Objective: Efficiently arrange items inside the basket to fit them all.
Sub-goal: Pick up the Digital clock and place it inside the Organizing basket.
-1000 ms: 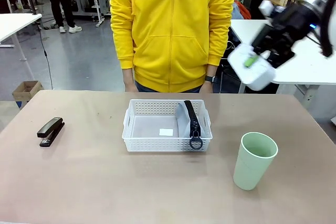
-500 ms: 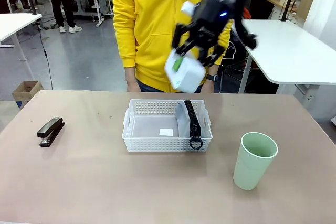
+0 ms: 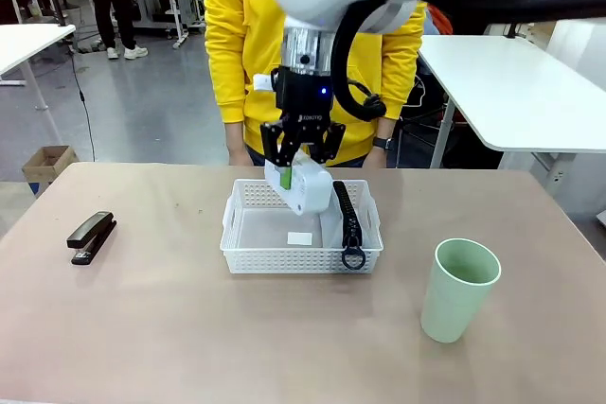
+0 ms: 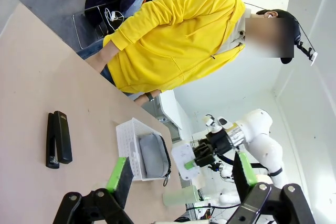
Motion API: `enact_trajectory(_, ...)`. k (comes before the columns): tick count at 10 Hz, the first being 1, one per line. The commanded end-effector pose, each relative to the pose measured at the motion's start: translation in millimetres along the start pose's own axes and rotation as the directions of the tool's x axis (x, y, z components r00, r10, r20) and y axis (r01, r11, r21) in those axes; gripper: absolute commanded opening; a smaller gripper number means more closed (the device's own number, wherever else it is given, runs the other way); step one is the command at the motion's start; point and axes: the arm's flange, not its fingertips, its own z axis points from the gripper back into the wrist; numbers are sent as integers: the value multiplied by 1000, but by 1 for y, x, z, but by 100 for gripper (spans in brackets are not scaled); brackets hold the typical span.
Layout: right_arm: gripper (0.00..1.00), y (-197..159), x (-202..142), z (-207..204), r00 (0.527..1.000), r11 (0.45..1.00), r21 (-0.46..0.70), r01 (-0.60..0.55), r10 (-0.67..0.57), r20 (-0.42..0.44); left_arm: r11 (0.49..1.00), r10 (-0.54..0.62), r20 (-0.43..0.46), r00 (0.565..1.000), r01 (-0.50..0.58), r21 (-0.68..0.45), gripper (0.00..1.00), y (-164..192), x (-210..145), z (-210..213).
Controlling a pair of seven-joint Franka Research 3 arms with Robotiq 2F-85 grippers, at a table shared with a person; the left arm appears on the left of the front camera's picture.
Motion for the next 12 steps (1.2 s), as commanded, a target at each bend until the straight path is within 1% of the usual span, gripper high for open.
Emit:
enact_trajectory(1,50,-15,12,-20,980,975,-107,-194,198,29,1000,-18,14,1000,19,-23,100,-1,-1,-1)
enact_trajectory(2,50,-18,19,-34,937,935,-63,-348,346,-46,1000,-18,14,1000,19,-23,100,-1,-1,-1)
enact_trajectory(3,50,-18,23,-42,908,910,26,-414,415,-50,1000,-18,14,1000,19,-23,100,-1,-1,-1)
enact_trajectory(4,50,-17,26,-48,899,899,28,-438,438,-17,1000,-18,14,1000,19,-23,100,-1,-1,-1)
enact_trajectory(5,50,-14,28,-51,900,897,85,-435,435,17,1000,-18,14,1000,19,-23,100,-1,-1,-1)
enact_trajectory(6,50,-16,29,-41,941,933,125,-337,335,34,1000,-18,14,1000,19,-23,100,-1,-1,-1)
enact_trajectory(7,50,-14,34,-57,904,904,10,-427,427,-28,1000,-18,14,1000,19,-23,100,-1,-1,-1)
enact_trajectory(9,50,-14,34,-57,904,904,10,-427,427,-28,1000,-18,14,1000,19,-23,100,-1,-1,-1)
enact_trajectory(10,51,-13,36,-57,909,908,48,-415,416,-14,1000,-18,14,1000,19,-23,100,-1,-1,-1)
enact_trajectory(11,51,-3,34,-64,958,953,-95,-286,287,-8,1000,-18,14,1000,19,-23,100,-1,-1,-1)
enact_trajectory(12,51,5,39,-72,956,947,-154,-283,292,35,1000,-18,14,1000,19,-23,100,-1,-1,-1)
